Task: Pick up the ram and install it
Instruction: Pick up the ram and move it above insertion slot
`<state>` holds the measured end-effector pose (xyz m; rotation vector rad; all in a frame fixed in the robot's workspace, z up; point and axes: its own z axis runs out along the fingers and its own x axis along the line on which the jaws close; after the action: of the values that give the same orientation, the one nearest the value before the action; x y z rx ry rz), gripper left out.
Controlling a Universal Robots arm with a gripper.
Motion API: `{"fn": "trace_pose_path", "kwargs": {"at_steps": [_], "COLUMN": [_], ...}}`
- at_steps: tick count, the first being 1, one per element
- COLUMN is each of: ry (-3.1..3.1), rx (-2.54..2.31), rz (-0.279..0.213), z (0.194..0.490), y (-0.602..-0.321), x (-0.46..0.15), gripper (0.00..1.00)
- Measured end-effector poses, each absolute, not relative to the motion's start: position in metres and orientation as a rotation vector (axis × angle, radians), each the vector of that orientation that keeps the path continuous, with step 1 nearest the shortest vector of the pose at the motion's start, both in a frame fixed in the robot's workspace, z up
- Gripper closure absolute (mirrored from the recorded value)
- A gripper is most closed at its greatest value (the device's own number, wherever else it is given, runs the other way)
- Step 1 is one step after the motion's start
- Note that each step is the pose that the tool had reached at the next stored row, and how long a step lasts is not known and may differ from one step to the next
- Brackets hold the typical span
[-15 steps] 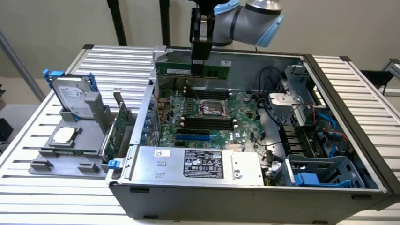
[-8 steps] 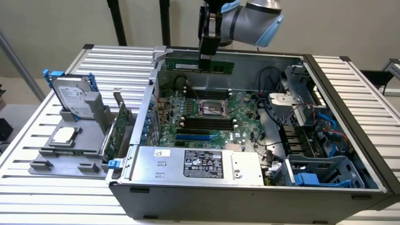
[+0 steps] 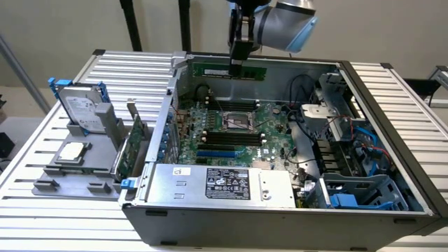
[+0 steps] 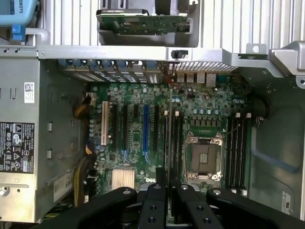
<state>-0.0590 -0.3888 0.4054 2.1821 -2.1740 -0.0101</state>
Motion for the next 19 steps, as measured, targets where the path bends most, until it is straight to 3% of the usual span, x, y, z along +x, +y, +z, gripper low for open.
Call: {"fn": "trace_pose_path", "kwargs": {"at_steps": [19], "ry": [-2.181], "rx": [2.189], "rz": [-0.011], "z": [0.379], "y": [-0.387], "x": [-0.034], "gripper": [0.86]}}
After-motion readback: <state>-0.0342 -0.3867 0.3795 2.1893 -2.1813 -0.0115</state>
